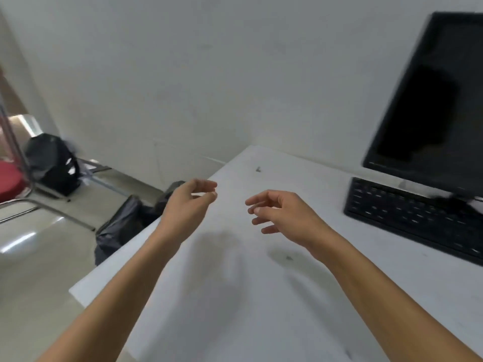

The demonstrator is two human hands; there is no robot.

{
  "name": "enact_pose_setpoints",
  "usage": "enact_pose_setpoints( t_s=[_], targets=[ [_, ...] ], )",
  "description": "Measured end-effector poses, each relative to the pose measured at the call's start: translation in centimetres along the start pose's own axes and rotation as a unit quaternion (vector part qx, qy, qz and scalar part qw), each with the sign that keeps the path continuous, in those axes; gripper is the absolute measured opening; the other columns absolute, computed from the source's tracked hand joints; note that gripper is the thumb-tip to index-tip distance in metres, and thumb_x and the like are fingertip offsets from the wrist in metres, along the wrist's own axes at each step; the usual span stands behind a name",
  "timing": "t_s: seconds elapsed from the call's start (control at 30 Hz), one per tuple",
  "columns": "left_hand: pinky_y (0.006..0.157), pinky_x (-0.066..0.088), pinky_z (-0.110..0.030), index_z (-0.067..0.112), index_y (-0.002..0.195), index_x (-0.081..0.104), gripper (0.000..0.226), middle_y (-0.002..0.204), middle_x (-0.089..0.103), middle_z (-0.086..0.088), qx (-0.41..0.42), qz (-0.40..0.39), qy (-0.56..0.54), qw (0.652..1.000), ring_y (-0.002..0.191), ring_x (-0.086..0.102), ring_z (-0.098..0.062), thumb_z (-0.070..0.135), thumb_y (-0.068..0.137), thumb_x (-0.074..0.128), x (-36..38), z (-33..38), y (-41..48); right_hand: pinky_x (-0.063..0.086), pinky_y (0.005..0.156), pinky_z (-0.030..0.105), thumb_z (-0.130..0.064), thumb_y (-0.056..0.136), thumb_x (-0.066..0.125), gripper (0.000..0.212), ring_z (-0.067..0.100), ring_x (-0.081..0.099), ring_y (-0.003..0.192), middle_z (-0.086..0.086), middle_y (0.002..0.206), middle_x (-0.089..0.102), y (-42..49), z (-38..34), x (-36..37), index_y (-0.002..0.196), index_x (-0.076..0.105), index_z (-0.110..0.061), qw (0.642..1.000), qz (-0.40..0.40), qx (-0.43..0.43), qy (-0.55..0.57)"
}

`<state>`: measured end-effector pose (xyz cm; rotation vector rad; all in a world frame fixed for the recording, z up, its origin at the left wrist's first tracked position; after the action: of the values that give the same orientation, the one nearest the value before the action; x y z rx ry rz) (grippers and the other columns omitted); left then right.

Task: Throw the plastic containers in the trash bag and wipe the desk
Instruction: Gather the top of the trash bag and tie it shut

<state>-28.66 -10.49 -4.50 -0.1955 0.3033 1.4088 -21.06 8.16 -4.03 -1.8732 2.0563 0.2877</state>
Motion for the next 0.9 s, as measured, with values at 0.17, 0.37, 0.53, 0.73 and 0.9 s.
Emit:
enact_pose_setpoints(
  t_s=[0.17, 0.37, 0.53, 0.73, 0.9],
  targets=[
    [0.076, 0.052, -0.030, 0.025, 0.108, 0.067, 0.018, 0.105, 0.070, 0.004, -0.083, 0.112, 0.036, 0.990, 0.097, 0.065, -0.012, 0.024, 0.090, 0.066, -8.3, -3.1, 6.3, 0.059, 0.079, 0.024, -0.018, 0.090, 0.065, 0.015, 0.007, 0.069, 0.083, -0.010, 0.098, 0.072, 9.3, -4.8, 6.9, 0.098, 0.073, -0.028, 0.998, -0.033, -0.037, -0.031],
    [0.108, 0.040, -0.050, 0.014, 0.146, 0.036, 0.096, 0.148, 0.039, -0.012, -0.285, 0.108, 0.242, 0.921, 0.136, 0.039, -0.033, 0.057, 0.072, 0.079, -15.1, -9.4, 10.1, 0.048, 0.096, 0.025, -0.026, 0.090, 0.068, 0.050, 0.012, 0.049, 0.124, -0.011, 0.142, 0.043, 17.8, -6.9, 15.9, 0.135, 0.048, -0.033, 0.969, -0.091, -0.059, -0.220],
    [0.101, 0.045, -0.037, 0.009, 0.146, 0.039, 0.079, 0.145, 0.052, -0.014, -0.358, -0.027, 0.167, 0.918, 0.130, 0.052, -0.032, 0.039, 0.082, 0.077, -14.7, -13.8, 12.4, 0.049, 0.093, 0.047, -0.023, 0.092, 0.066, 0.075, 0.042, 0.049, 0.127, 0.016, 0.160, 0.021, 23.3, -1.8, 21.1, 0.154, 0.023, -0.027, 0.843, -0.200, 0.059, -0.496],
    [0.089, 0.058, -0.051, 0.013, 0.112, 0.071, 0.032, 0.099, 0.079, -0.013, -0.360, 0.054, -0.202, 0.909, 0.093, 0.075, -0.033, 0.036, 0.091, 0.066, -14.8, -13.8, 15.0, 0.052, 0.086, 0.033, -0.003, 0.093, 0.042, 0.034, 0.031, 0.067, 0.100, 0.013, 0.111, 0.072, 28.3, 0.6, 16.4, 0.104, 0.073, -0.012, 0.974, 0.030, 0.200, -0.102],
    [0.089, 0.057, -0.051, 0.023, 0.112, 0.074, 0.023, 0.103, 0.079, -0.008, -0.274, 0.105, -0.295, 0.910, 0.099, 0.074, -0.030, 0.029, 0.101, 0.054, -14.4, -10.3, 16.9, 0.057, 0.091, 0.050, -0.007, 0.092, 0.043, 0.033, 0.029, 0.067, 0.098, 0.014, 0.111, 0.070, 25.7, 1.0, 16.7, 0.106, 0.067, -0.025, 0.959, 0.072, 0.238, 0.136]
  ],
)
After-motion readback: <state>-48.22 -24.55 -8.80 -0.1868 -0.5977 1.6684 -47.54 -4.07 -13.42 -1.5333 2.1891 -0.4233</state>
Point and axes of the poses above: each hand's wrist, its own y-axis towards the middle knuckle, its own x-axis out of the palm, z = x × y, the point moved 7 cm from there along y, towards the middle knuckle
